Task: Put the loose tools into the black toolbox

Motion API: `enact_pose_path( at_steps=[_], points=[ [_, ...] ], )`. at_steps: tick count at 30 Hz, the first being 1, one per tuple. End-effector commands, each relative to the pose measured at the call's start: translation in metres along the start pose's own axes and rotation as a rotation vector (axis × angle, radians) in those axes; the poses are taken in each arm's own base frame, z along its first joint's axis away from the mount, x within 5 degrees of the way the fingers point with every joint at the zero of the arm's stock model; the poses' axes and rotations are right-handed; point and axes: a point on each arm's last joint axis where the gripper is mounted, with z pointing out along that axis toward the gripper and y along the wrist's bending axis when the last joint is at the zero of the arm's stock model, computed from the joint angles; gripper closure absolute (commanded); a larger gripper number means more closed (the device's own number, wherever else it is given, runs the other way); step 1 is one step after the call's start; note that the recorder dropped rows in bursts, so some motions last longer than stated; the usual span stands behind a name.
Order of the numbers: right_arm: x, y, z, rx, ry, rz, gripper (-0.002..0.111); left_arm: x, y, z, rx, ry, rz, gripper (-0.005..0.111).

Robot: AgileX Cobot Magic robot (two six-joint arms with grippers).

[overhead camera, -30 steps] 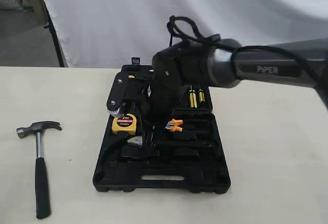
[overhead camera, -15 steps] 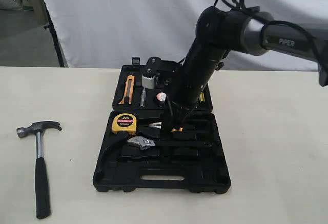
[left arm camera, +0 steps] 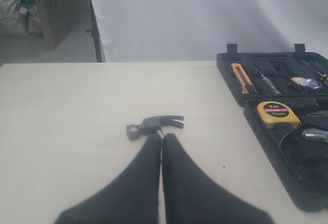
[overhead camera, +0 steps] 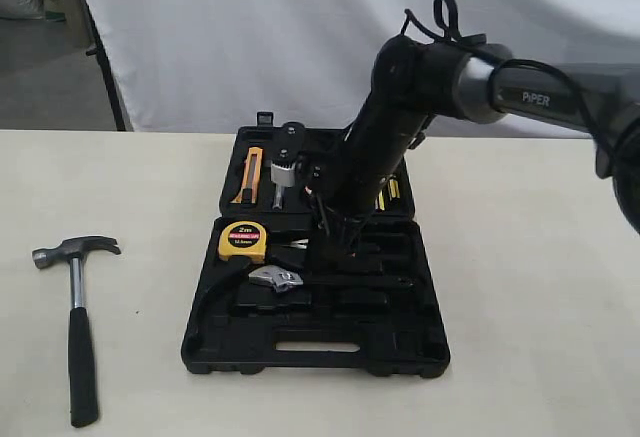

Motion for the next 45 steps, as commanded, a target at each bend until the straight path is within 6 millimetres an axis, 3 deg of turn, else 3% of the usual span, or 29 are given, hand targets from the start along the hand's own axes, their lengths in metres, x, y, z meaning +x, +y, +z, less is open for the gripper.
enact_pose_path(
  at_steps=[1,18,21,24,26,32,37,45],
  points=[
    [-0.001,0.000,-0.002,-0.009,-0.006,-0.006,0.043,0.000,0.000,0.000,0.007,-0.002,-0.007,0.106],
    [0.020,-0.012,0.039,-0.053,0.052,0.033,0.045,0.000,0.000,0.000,0.007,-0.002,-0.007,0.106],
    [0.022,-0.013,0.045,-0.058,0.056,0.038,0.060,0.000,0.000,0.000,0.007,-0.002,-0.007,0.106],
    [0.022,-0.013,0.045,-0.053,0.051,0.047,0.093,0.000,0.000,0.000,0.007,-0.002,-0.007,0.106],
    [0.022,-0.013,0.045,-0.053,0.051,0.047,0.108,0.000,0.000,0.000,0.007,-0.002,-0.007,0.106],
    [0.020,-0.011,0.038,-0.057,0.053,0.038,0.109,0.000,0.000,0.000,0.007,-0.002,-0.007,0.106],
    [0.009,-0.005,0.008,-0.028,0.027,0.022,0.109,0.000,0.000,0.000,0.007,-0.002,-0.007,0.106],
    [0.008,-0.004,0.003,-0.017,0.029,0.032,0.109,0.000,0.000,0.000,0.007,-0.002,-0.007,0.106]
  ],
)
